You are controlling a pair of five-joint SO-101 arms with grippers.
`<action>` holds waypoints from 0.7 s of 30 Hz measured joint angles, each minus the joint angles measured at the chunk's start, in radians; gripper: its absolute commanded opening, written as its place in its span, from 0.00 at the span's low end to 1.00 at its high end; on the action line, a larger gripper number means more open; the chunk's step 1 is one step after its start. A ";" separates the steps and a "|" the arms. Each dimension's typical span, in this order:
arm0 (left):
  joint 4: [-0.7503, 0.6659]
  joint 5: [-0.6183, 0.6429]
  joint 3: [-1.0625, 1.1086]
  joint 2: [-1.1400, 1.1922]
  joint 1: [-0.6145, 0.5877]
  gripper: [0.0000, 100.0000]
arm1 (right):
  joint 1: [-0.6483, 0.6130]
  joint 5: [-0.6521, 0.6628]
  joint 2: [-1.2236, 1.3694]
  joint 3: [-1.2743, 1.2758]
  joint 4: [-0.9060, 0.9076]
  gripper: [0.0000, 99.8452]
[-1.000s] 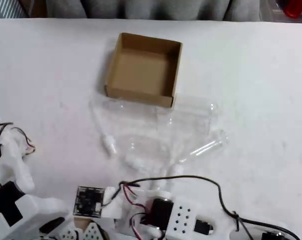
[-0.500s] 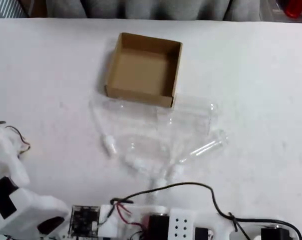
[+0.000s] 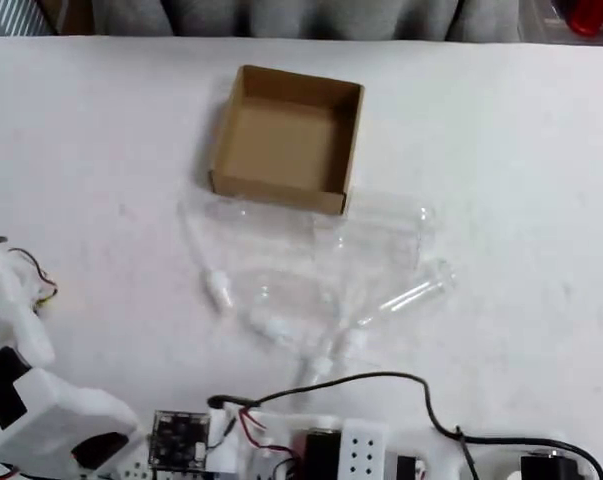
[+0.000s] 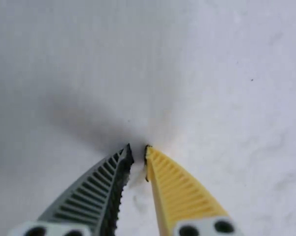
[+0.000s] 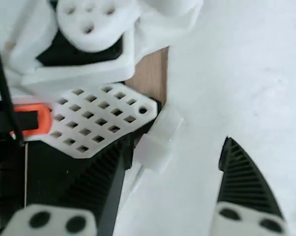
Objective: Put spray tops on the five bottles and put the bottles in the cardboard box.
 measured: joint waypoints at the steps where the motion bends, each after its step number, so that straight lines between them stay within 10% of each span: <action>1: 0.000 0.000 0.000 0.000 0.000 0.07 | 0.003 0.000 0.000 0.000 -0.003 0.24; 16: 0.000 0.000 0.000 0.000 0.000 0.07 | 0.003 0.000 0.244 -0.026 -0.100 0.24; 21: 0.000 0.000 0.000 0.000 0.000 0.07 | 0.003 0.000 0.292 -0.060 -0.097 0.03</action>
